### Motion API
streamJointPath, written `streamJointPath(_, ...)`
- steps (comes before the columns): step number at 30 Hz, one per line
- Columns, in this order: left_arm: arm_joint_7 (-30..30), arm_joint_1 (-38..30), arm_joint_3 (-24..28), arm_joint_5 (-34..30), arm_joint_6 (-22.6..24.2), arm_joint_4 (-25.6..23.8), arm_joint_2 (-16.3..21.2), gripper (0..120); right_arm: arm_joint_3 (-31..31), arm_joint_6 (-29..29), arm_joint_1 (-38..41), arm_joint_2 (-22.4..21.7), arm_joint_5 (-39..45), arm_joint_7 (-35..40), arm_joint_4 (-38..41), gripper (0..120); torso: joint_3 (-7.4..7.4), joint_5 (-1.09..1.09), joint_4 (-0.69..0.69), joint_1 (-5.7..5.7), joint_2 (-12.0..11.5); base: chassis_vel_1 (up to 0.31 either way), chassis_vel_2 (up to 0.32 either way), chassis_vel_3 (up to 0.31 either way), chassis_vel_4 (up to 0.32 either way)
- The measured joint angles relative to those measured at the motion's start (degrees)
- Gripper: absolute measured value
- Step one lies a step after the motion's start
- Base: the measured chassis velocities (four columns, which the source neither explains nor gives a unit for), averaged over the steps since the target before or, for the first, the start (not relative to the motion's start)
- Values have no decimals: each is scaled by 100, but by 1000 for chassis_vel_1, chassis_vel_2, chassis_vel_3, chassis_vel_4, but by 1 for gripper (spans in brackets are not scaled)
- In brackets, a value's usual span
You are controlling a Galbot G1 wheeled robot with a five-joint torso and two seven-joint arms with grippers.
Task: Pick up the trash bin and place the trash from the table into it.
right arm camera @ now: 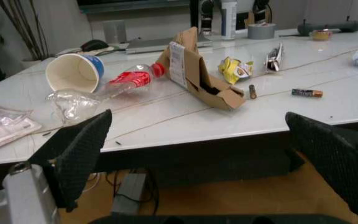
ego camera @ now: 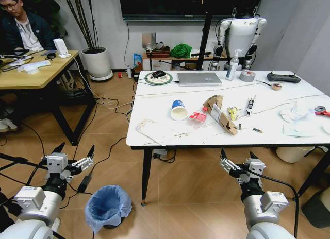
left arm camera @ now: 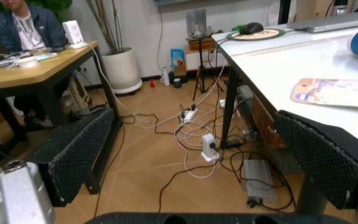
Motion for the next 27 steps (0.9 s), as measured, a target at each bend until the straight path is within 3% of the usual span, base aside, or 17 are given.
streamJointPath(27,213,-68,24,-24,-20,151,-11,100,-131,167,-2,109,-201,-165,-142,100,-445,0,0,-339,-782,0,0,0,0)
